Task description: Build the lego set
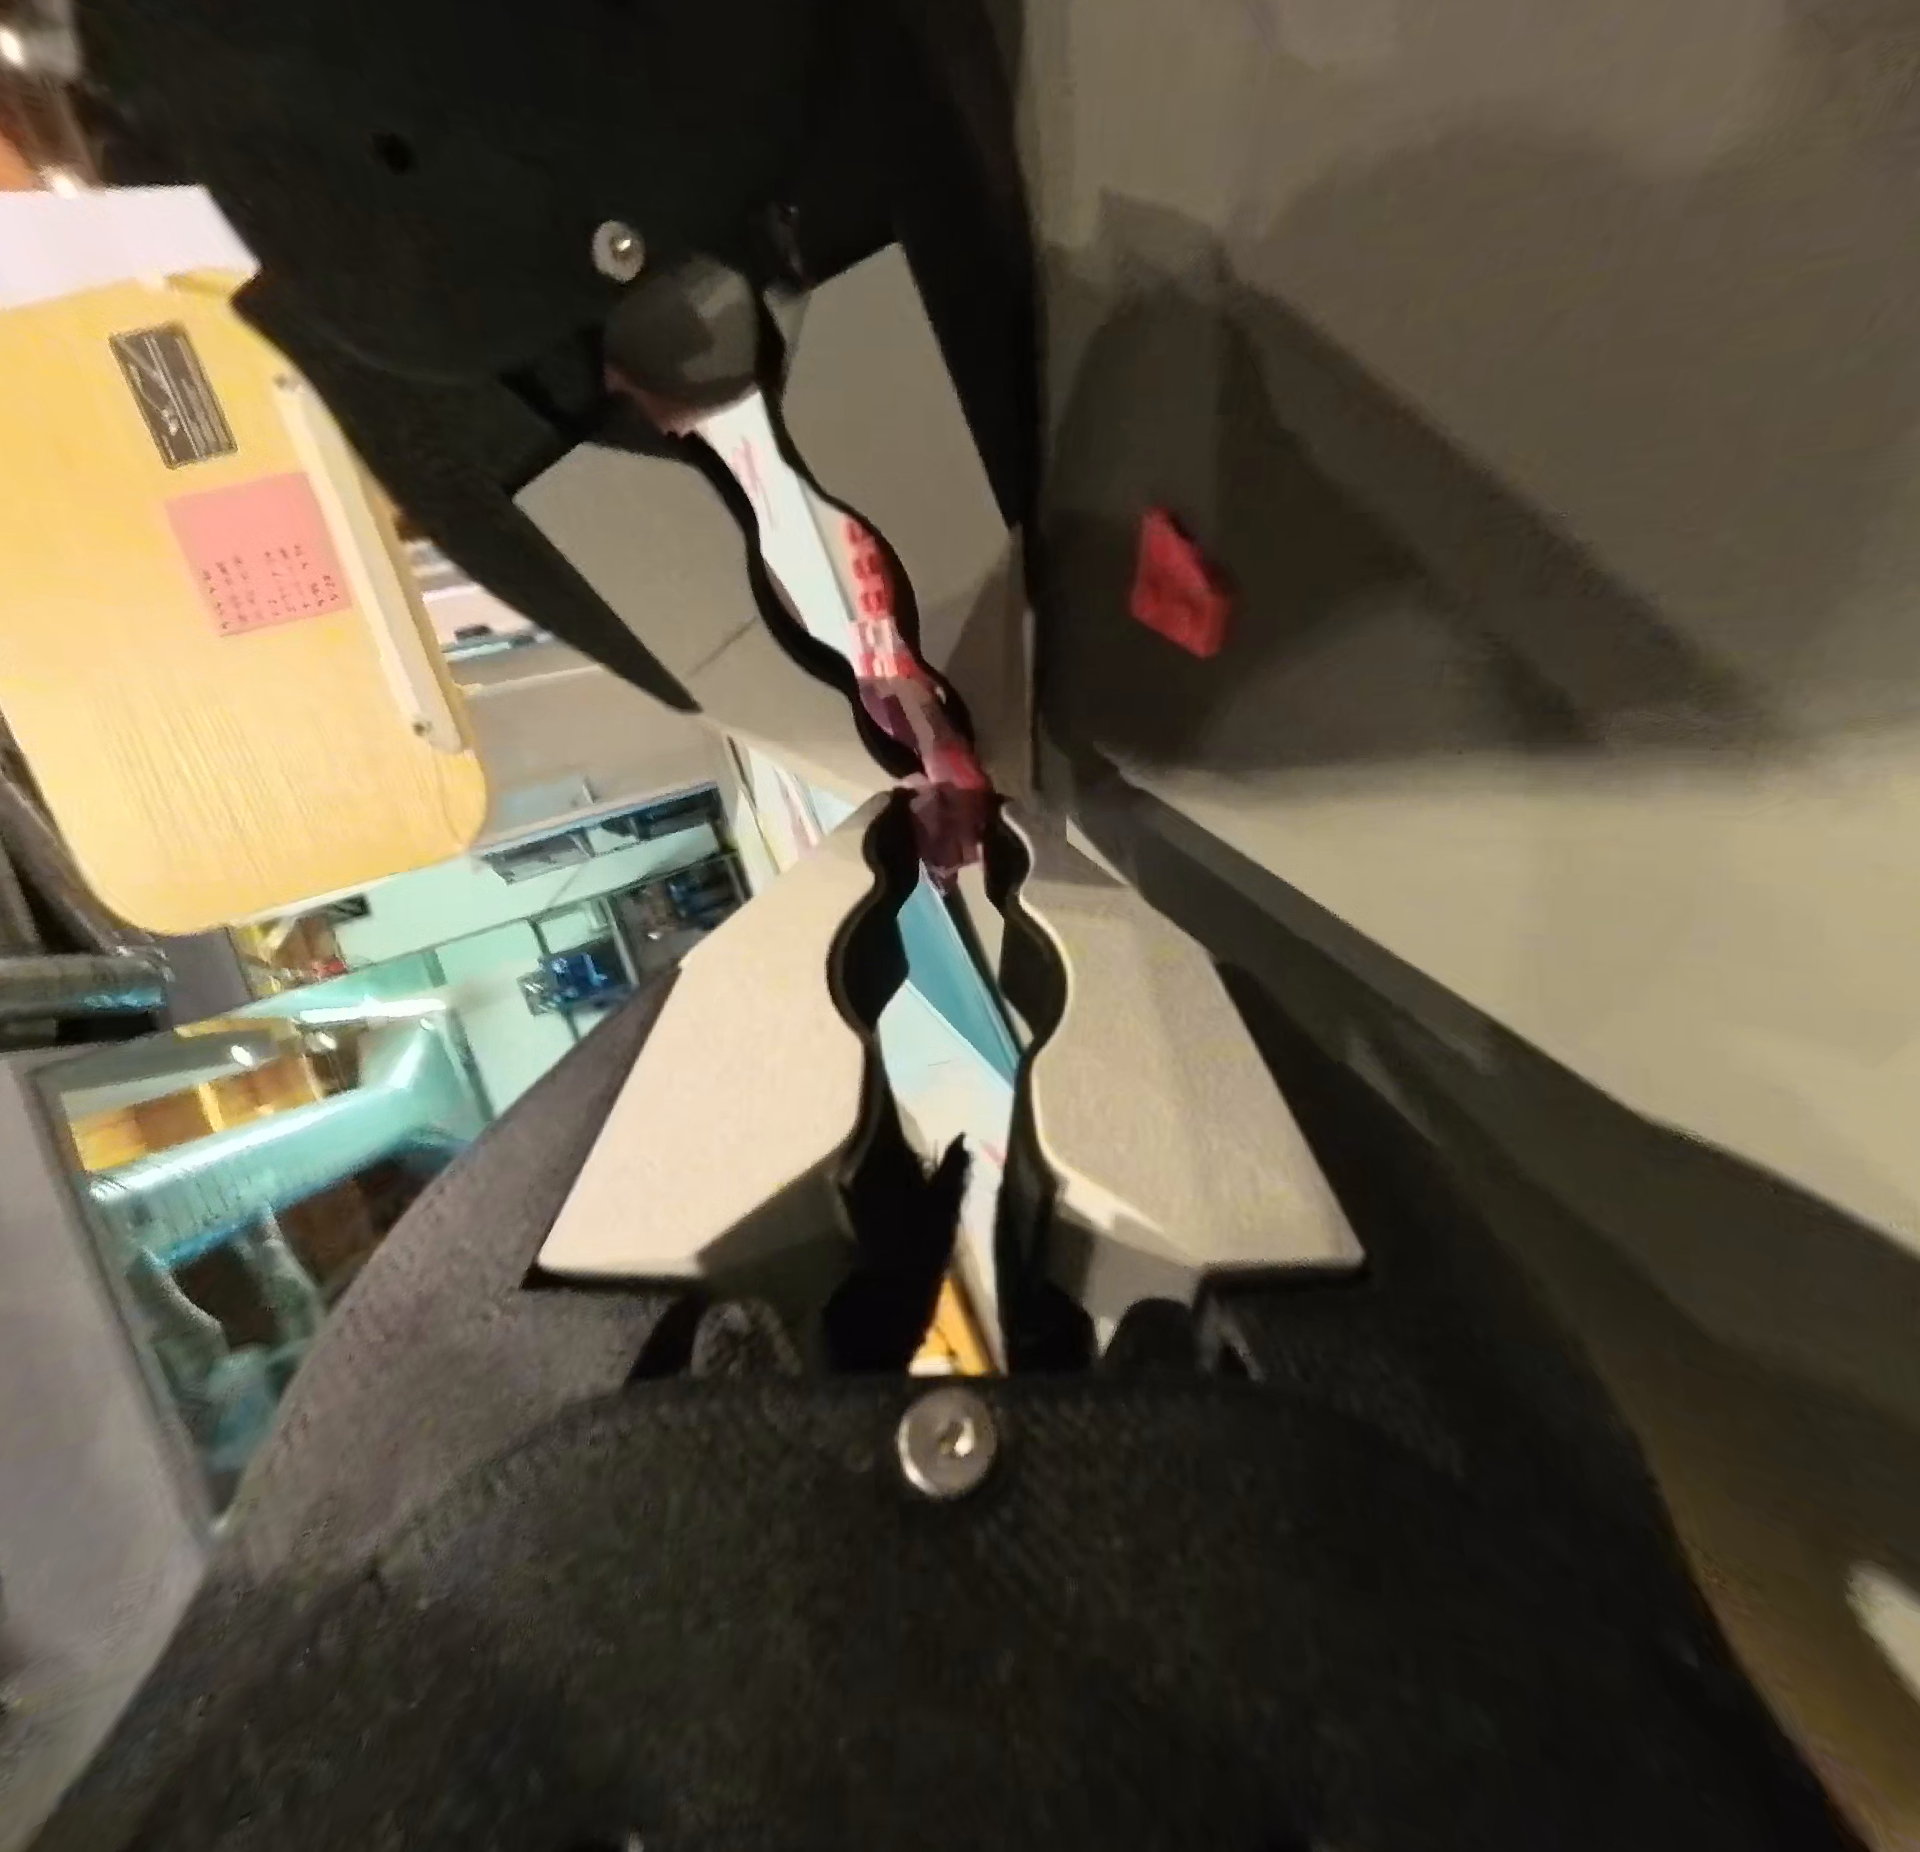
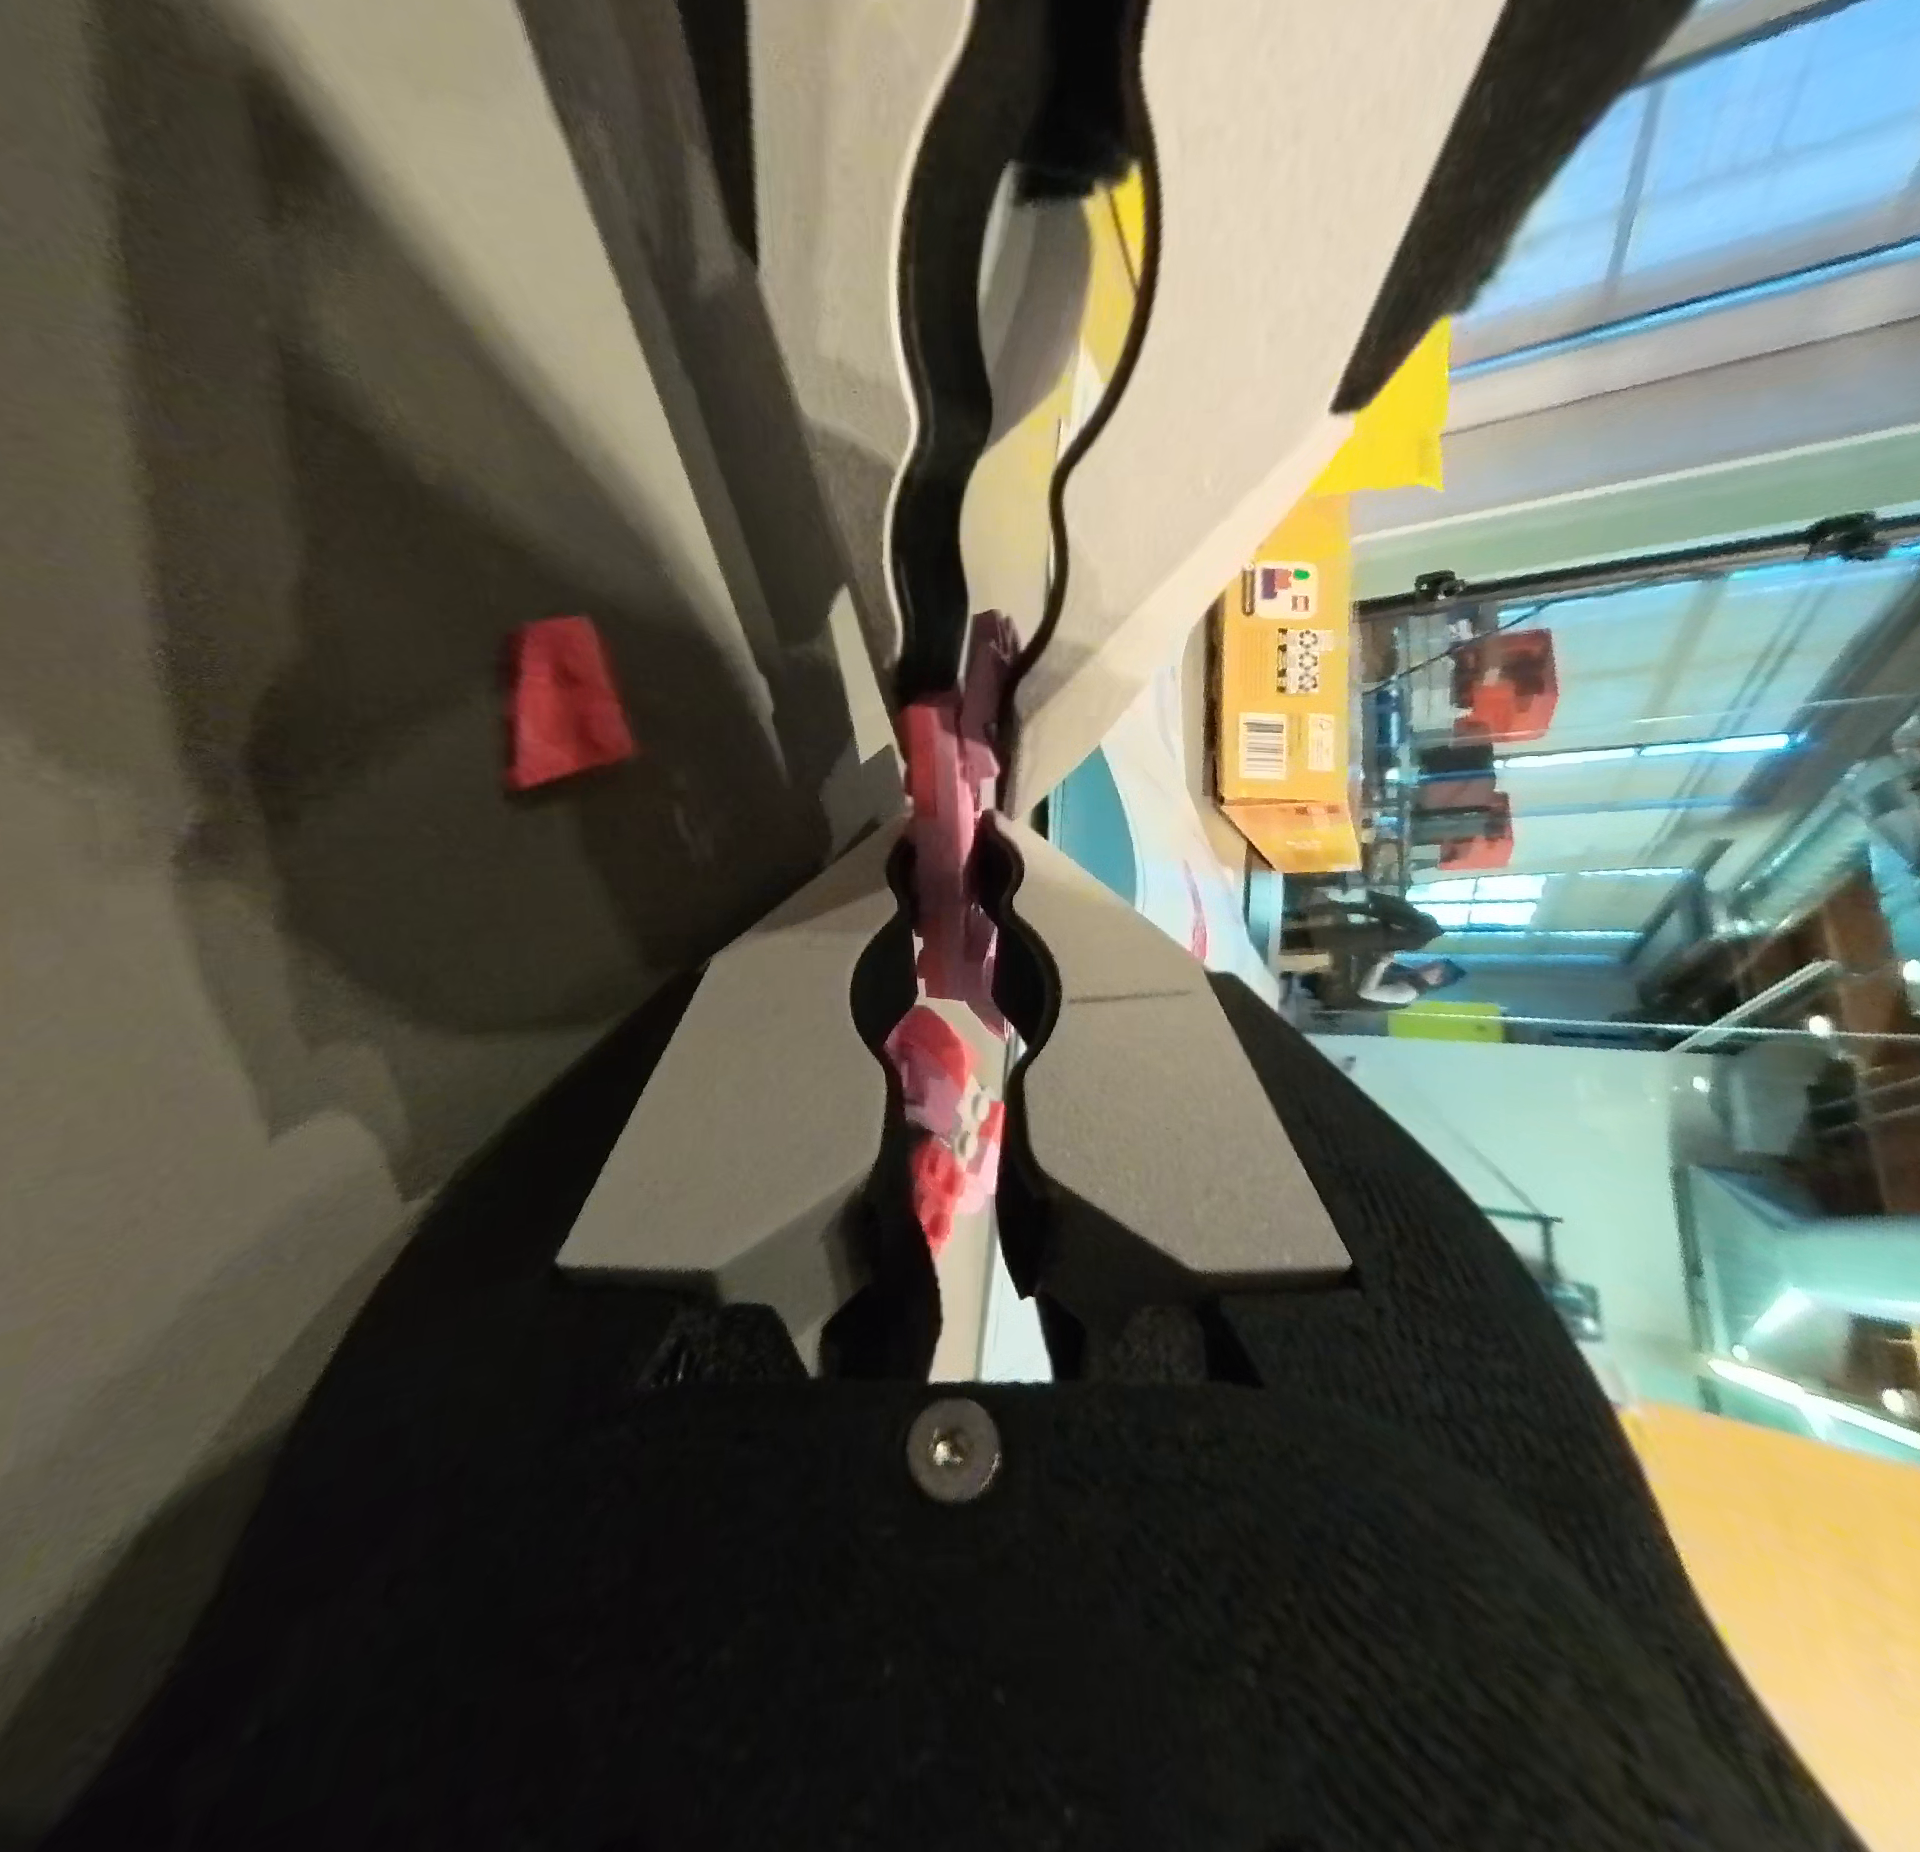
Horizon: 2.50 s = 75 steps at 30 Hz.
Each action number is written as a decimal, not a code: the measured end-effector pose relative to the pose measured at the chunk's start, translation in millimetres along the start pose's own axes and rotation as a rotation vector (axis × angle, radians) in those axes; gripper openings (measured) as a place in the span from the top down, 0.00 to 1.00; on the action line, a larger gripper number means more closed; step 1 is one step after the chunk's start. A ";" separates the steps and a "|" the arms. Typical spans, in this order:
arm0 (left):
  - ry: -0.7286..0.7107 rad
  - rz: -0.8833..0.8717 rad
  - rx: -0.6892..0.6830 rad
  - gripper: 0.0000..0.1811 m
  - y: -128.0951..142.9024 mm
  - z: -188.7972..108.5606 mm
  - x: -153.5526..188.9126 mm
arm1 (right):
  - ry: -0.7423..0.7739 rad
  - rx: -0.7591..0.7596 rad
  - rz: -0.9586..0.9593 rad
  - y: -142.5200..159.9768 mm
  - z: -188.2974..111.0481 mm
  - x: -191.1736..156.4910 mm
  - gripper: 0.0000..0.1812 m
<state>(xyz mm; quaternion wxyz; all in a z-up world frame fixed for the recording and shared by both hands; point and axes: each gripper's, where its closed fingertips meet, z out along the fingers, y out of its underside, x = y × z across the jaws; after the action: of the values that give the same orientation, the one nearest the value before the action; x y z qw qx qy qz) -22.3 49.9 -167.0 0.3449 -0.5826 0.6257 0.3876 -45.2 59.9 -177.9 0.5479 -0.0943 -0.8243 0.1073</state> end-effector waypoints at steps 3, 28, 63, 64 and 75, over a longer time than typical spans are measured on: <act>-0.019 -0.214 0.038 0.94 5.1 2.5 -3.9 | 0.006 -0.002 0.075 3.4 2.5 5.3 0.96; 0.116 -0.396 0.137 0.94 10.6 -3.5 8.9 | -0.033 0.138 0.085 -17.2 -10.5 1.9 0.97; 0.049 -0.244 0.122 0.94 9.6 -9.9 8.5 | -0.045 0.183 0.067 -24.4 -10.6 0.7 0.97; 0.026 -0.207 0.088 0.94 10.5 -8.9 6.4 | -0.038 0.183 0.077 -23.0 -10.6 2.8 0.97; -0.014 -0.250 0.110 0.94 10.3 -9.2 4.5 | -0.038 0.187 0.104 -24.1 -9.3 3.6 0.97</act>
<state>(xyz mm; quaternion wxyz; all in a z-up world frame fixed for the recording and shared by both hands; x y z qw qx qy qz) -32.8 39.8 -165.9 0.4262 -0.6335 0.5662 0.3105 -38.9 38.5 -164.5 0.5322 -0.0833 -0.8150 0.2135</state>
